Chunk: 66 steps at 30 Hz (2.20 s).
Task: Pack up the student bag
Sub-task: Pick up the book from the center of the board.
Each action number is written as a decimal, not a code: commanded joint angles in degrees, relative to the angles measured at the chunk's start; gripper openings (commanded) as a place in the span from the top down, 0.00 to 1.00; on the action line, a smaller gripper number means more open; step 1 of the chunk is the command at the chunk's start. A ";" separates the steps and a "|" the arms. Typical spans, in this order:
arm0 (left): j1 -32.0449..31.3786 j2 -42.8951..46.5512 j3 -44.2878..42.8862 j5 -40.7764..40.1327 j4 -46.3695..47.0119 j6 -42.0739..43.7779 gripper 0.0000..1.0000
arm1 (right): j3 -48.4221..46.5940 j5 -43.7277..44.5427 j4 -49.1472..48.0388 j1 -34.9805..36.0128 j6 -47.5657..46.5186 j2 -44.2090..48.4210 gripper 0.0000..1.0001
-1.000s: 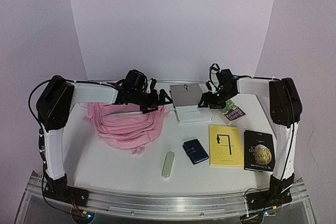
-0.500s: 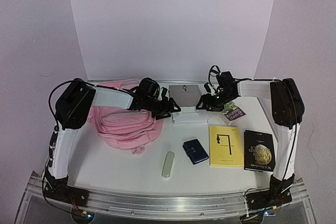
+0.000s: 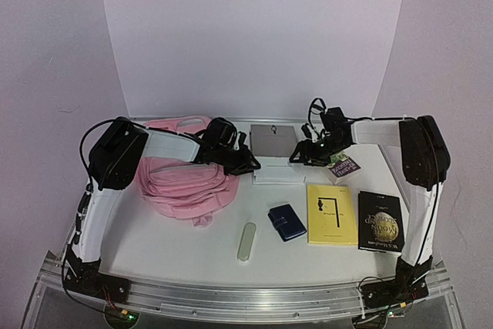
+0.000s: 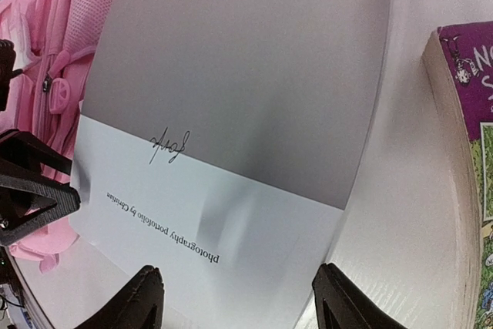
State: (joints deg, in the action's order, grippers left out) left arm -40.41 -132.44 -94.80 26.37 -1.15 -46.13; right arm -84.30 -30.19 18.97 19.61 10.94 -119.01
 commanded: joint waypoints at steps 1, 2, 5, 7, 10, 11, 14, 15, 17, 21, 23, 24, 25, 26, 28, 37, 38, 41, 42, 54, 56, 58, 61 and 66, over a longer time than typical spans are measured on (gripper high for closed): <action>-2.05 3.30 -1.94 1.66 5.97 1.45 0.85 | 2.71 -4.34 6.25 1.76 1.08 -0.10 0.33; -2.04 3.47 -1.70 1.54 6.16 1.39 0.90 | 2.64 -4.49 6.23 1.75 0.94 0.14 0.33; -2.09 4.49 -0.47 1.42 7.35 1.21 1.00 | 1.94 -5.39 6.35 1.22 0.69 1.29 0.29; -1.98 5.82 0.68 1.51 8.44 1.19 1.00 | 1.38 -7.15 6.37 -0.15 1.21 2.49 0.22; -1.76 8.25 2.98 2.54 10.71 1.38 1.00 | 0.83 -9.63 6.34 -2.17 1.37 4.71 0.12; -1.51 9.31 4.15 3.46 11.89 1.22 1.00 | 0.90 -10.24 6.28 -2.82 1.36 5.38 0.07; -0.62 12.32 8.13 6.14 17.71 0.04 1.00 | 0.91 -12.25 6.30 -3.85 1.48 7.03 0.02; -0.28 13.31 9.43 6.79 19.49 -0.63 1.00 | 0.96 -13.03 6.24 -4.07 1.63 7.30 0.02; 0.23 15.11 11.18 7.57 21.89 -1.30 1.00 | 0.91 -14.69 6.24 -4.37 1.84 7.55 0.02; 1.04 17.94 13.76 9.62 24.95 -2.08 1.00 | 0.33 -19.18 6.00 -4.69 1.73 7.83 0.02; 1.44 19.02 15.29 11.17 27.67 -3.20 1.00 | -0.16 -20.66 5.84 -4.66 1.39 8.18 0.02; 1.65 19.64 16.01 11.77 28.81 -3.89 1.00 | -0.48 -20.89 5.82 -4.66 1.20 8.45 0.02; 1.86 20.15 16.69 12.31 29.98 -4.41 1.00 | -0.65 -21.25 5.81 -4.78 0.90 8.70 0.02; 2.11 20.63 17.24 12.73 30.99 -4.83 1.00 | -0.79 -21.47 5.78 -4.99 0.80 8.93 0.02; 2.60 21.62 18.37 12.82 32.39 -6.06 1.00 | -0.99 -21.59 5.63 -5.44 1.24 9.09 0.02; 5.85 23.54 23.46 8.87 36.60 -11.89 1.00 | 2.89 -20.68 0.55 -6.27 7.26 10.32 0.02; 6.12 23.55 24.09 8.80 38.16 -13.23 1.00 | 4.03 -20.56 -1.43 -6.25 8.88 10.55 0.02; 6.90 22.77 25.46 10.04 43.76 -17.50 1.00 | 5.91 -22.00 -6.20 -6.26 13.27 9.99 0.02; 7.04 22.23 25.74 10.58 46.21 -19.22 1.00 | 5.98 -22.98 -7.57 -6.22 14.90 9.34 0.02; 7.12 20.52 27.93 11.96 63.38 -32.69 1.00 | 14.43 -30.59 -57.57 -5.58 54.27 5.14 0.02; 7.13 19.74 28.24 12.03 67.22 -35.10 1.00 | 14.70 -30.94 -66.75 -5.22 61.74 3.91 0.02; 7.10 18.91 28.37 11.89 69.55 -37.15 1.00 | 14.16 -31.41 -76.25 -4.65 69.43 2.49 0.02; 6.86 18.43 28.27 11.99 71.12 -38.06 1.00 | 12.74 -31.55 -80.81 -3.61 73.42 1.81 0.03; 6.20 18.33 27.50 12.73 70.79 -37.96 1.00 | 11.63 -30.98 -81.27 -2.26 74.32 2.09 0.20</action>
State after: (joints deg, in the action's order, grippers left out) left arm -33.50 -114.32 -66.48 37.61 62.48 -82.69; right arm -69.94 -60.14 -52.58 16.12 79.19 -116.97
